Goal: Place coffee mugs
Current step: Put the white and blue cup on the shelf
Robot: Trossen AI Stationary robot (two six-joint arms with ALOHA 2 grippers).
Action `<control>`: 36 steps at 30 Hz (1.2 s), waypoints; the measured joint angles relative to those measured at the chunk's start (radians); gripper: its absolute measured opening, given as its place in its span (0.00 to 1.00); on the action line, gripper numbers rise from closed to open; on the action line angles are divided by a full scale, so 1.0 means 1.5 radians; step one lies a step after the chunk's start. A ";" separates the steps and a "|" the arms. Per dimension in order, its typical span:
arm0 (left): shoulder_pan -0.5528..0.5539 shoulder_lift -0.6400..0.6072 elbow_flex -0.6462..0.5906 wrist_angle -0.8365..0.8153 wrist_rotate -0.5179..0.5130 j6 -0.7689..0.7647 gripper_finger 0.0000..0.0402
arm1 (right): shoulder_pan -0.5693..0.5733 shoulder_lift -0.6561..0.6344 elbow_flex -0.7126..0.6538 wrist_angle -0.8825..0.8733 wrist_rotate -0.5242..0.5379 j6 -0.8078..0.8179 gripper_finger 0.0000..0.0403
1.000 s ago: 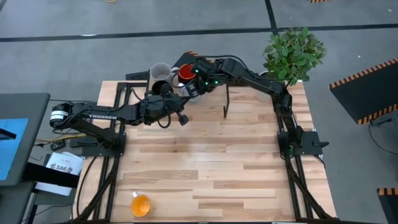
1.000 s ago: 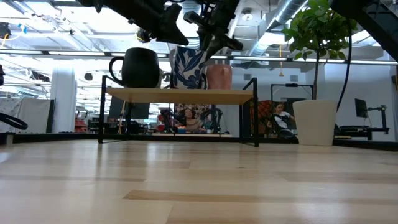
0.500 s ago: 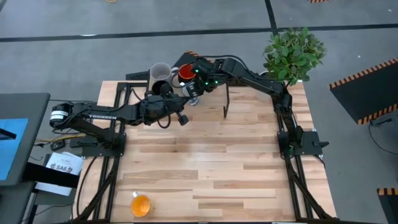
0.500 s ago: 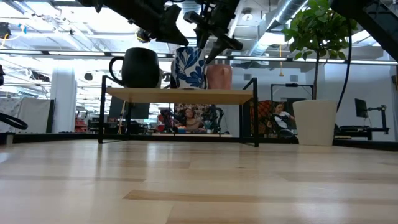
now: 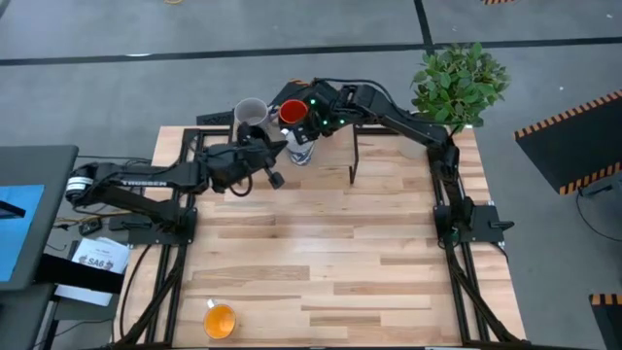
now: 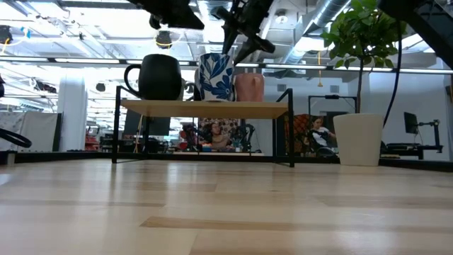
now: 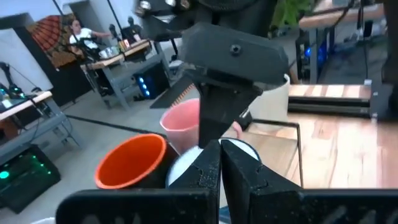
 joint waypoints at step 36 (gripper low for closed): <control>-0.183 -0.351 -0.191 0.057 0.133 -0.307 0.00 | 0.196 -0.266 -0.654 0.517 0.190 -0.077 0.04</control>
